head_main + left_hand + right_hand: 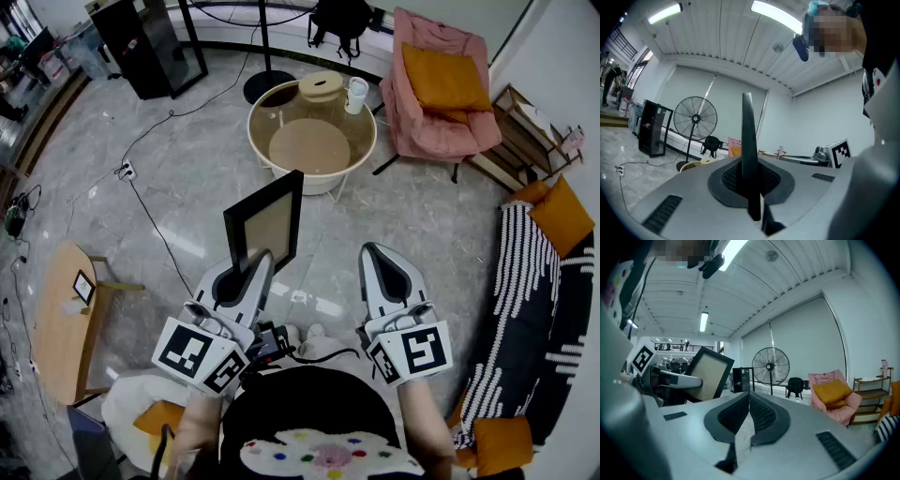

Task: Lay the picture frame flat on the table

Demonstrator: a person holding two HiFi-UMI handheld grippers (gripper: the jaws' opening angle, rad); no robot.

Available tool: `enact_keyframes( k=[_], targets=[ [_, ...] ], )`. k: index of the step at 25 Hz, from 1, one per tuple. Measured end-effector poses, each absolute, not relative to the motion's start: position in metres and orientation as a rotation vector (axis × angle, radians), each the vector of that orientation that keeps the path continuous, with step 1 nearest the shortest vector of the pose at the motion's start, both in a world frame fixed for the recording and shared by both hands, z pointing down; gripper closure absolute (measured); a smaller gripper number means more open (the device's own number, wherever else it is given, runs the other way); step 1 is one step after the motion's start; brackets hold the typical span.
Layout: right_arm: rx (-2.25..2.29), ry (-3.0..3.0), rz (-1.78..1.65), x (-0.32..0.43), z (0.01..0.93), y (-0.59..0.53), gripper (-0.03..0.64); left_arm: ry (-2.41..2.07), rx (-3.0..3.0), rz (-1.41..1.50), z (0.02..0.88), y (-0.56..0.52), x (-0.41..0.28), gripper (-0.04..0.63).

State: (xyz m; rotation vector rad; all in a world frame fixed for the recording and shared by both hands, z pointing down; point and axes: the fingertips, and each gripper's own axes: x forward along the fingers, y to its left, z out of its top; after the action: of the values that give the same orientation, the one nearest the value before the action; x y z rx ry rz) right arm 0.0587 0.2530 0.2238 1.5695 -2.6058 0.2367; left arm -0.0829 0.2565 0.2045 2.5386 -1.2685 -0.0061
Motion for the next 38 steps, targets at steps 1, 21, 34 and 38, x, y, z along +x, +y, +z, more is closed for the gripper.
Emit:
enact_keyframes(
  k=[1,21,34,38],
  targets=[
    [1.572,-2.606,0.235,0.064,0.226,0.254,0.583,-1.268,2.541,-0.005,0.207,0.257,-0.078,0.572],
    [1.593,-2.625,0.257,0.074,0.227,0.257,0.583,-1.239,2.567,0.027,0.210,0.257,-0.062,0.572],
    [1.534,-2.636,0.175,0.075,0.220,0.252,0.583,-1.272,2.572,0.002,0.197,0.258,-0.053,0.572],
    [1.542,-2.639,0.161,0.085,0.219,0.255,0.583,-1.281,2.584,-0.024,0.195,0.259,-0.044,0.572]
  ],
)
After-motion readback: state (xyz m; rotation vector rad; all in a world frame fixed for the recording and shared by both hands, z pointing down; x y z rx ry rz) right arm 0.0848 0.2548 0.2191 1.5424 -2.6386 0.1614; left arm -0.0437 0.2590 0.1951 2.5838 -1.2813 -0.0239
